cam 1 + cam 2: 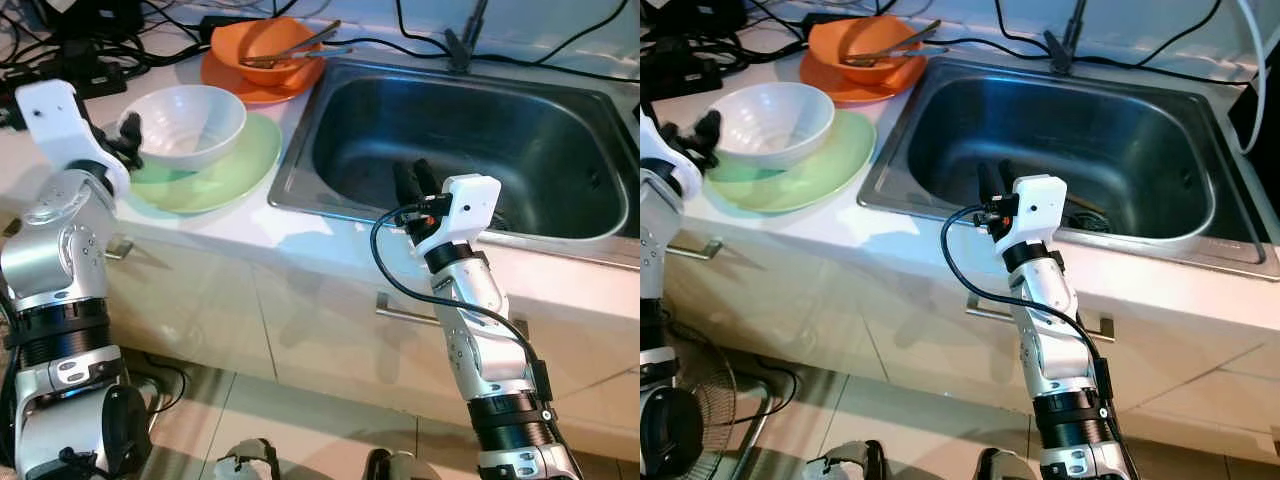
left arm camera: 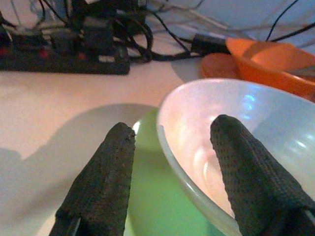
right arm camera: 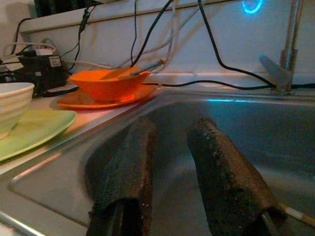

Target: Kitchen organization

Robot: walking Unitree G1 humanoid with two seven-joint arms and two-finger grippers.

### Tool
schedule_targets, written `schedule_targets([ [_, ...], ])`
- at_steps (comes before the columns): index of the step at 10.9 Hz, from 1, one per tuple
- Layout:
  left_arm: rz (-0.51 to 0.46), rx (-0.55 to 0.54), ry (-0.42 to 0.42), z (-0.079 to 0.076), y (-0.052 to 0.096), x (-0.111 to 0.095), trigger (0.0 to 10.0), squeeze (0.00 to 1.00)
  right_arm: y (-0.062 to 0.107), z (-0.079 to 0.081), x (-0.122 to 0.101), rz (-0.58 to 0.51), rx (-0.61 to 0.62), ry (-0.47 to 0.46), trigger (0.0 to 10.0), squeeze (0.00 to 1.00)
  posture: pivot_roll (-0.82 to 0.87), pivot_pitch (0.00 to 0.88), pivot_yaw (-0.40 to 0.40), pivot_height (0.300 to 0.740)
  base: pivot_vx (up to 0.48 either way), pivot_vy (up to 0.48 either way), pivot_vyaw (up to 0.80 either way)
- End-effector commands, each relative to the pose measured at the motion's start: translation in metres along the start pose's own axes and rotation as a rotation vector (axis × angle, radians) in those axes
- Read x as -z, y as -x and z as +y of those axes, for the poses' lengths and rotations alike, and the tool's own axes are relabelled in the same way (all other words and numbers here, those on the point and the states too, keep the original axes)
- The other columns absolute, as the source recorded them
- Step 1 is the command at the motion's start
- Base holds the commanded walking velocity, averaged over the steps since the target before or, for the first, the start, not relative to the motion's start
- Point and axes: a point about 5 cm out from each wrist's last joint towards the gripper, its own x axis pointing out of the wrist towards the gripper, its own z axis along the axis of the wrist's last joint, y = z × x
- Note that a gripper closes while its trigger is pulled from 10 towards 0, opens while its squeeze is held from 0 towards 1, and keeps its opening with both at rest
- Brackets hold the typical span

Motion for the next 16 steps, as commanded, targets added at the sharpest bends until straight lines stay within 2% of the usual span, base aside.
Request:
schedule_targets([
  [1,0.003,-0.009,0.014,0.0,0.0,-0.004,10.0,0.0,-0.001,0.0,0.0,0.004,-0.006,0.003,10.0,0.0,0.1,0.093,0.003,0.74,0.0,0.0,0.0],
  [2,0.028,-0.027,0.046,-0.001,0.0,-0.001,10.0,0.0,0.0,0.0,0.0,0.004,-0.006,0.004,10.0,0.0,0.1,0.095,0.004,0.74,0.0,0.0,0.0],
  [7,0.072,-0.042,0.102,-0.012,0.002,0.003,10.0,0.0,-0.001,0.0,0.0,0.005,-0.009,0.004,10.0,0.0,0.09,0.105,0.009,0.74,0.0,0.0,0.0],
  [10,0.141,0.008,0.22,-0.026,0.005,0.013,10.0,0.0,-0.001,0.001,0.001,0.011,-0.013,0.005,10.0,0.0,0.09,0.107,0.01,0.74,0.0,0.0,0.0],
  [11,0.179,0.021,0.287,-0.032,0.004,0.022,10.0,0.0,-0.001,0.001,0.002,0.014,-0.015,0.008,10.0,0.0,0.09,0.108,0.01,0.74,0.0,0.0,0.0],
  [13,0.209,0.026,0.329,-0.038,0.004,0.031,10.0,0.0,-0.001,0.001,0.002,0.017,-0.016,0.012,10.0,0.0,0.09,0.109,0.008,0.74,0.0,0.0,0.0],
  [14,0.212,0.032,0.338,-0.041,0.004,0.033,3.1,0.0,-0.001,0.001,0.002,0.019,-0.016,0.014,10.0,0.0,0.09,0.108,0.009,0.74,0.0,0.0,0.0],
  [15,0.203,0.031,0.336,-0.042,0.004,0.032,0.0,0.0,-0.001,0.001,0.002,0.019,-0.016,0.013,10.0,0.0,0.09,0.108,0.01,0.74,0.0,0.0,0.0],
  [16,0.19,0.031,0.33,-0.044,0.005,0.03,0.0,0.0,-0.002,0.001,0.003,0.019,-0.015,0.013,10.0,0.0,0.09,0.107,0.009,0.74,0.0,0.0,0.0],
])
